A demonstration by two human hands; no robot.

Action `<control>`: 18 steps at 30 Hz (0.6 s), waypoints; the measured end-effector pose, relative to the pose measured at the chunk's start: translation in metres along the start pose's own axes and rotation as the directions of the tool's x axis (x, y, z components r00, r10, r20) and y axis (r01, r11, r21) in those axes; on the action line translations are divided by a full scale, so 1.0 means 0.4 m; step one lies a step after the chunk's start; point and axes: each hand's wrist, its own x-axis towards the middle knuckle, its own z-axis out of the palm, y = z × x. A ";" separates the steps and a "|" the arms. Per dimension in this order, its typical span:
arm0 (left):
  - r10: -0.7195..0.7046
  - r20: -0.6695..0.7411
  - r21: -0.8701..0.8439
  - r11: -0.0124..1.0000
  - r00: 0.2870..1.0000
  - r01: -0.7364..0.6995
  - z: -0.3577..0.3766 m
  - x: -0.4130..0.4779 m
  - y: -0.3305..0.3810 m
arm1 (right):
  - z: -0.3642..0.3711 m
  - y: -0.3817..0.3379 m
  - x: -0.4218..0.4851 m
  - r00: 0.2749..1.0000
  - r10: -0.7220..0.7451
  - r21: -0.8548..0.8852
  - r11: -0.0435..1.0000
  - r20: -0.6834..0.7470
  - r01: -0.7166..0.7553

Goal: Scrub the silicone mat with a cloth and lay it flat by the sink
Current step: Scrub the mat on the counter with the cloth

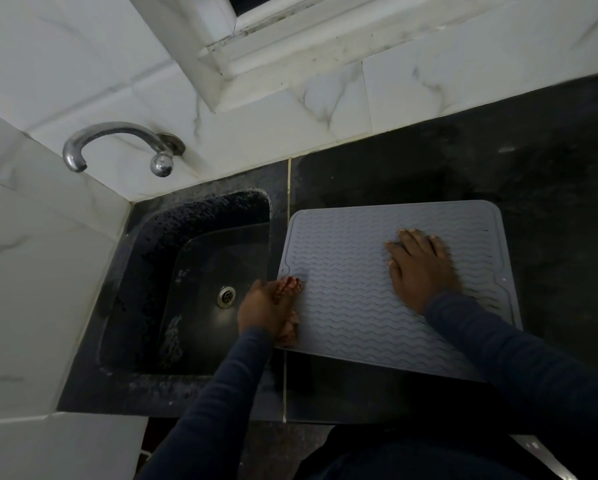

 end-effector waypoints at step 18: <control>-0.113 -0.115 -0.051 0.993 0.987 0.108 -0.038 0.014 -0.028 | 0.001 0.006 0.007 1.000 0.005 -0.009 1.000 0.013 -0.005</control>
